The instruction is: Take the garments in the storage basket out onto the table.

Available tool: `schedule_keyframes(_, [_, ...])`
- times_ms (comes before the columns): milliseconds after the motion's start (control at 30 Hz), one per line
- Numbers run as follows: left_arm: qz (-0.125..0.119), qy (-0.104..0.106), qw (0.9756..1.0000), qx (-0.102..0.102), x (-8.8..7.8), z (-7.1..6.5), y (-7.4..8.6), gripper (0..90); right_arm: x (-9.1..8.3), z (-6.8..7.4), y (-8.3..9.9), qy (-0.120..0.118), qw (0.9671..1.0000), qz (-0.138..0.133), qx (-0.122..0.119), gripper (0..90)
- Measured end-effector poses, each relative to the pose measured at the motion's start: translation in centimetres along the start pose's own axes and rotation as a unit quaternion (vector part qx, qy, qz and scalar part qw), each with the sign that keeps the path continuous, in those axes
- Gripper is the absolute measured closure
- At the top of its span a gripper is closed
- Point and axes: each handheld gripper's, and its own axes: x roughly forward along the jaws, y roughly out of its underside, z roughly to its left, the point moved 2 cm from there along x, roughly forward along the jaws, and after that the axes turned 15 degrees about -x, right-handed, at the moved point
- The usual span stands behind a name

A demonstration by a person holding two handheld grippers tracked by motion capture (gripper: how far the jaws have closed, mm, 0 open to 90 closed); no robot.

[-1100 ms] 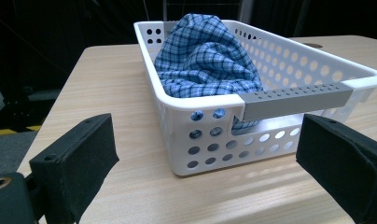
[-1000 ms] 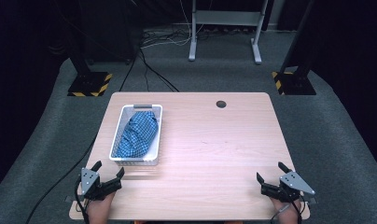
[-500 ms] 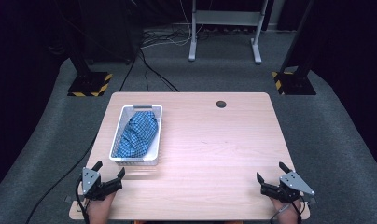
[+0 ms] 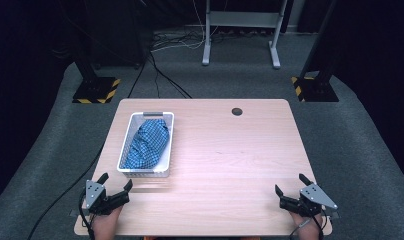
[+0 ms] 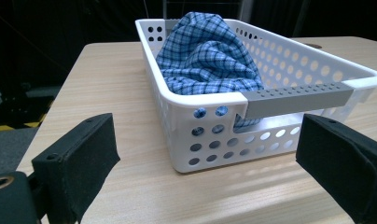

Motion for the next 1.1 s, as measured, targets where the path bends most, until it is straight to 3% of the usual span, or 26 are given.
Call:
schedule_keyframes(533, [0.012,-0.005,0.9999,0.005,0.2,0.0,-0.2,4.9,0.0,0.0,0.0,0.001,1.0000,0.000,-0.001,3.6])
schedule_keyframes(733, [0.000,0.002,1.0000,0.004,-0.1,-0.7,-1.6,5.1,0.0,0.0,0.0,0.000,1.0000,0.001,-0.001,3.6])
schedule_keyframes(900, [0.003,-0.001,0.9999,0.016,-0.3,-1.2,-3.2,5.3,0.0,0.0,0.0,0.000,1.0000,-0.001,-0.002,3.5])
schedule_keyframes(1100, [0.001,0.002,0.9999,0.015,-0.5,-1.5,-4.3,5.3,0.0,0.0,0.0,0.000,1.0000,-0.002,-0.002,3.6])
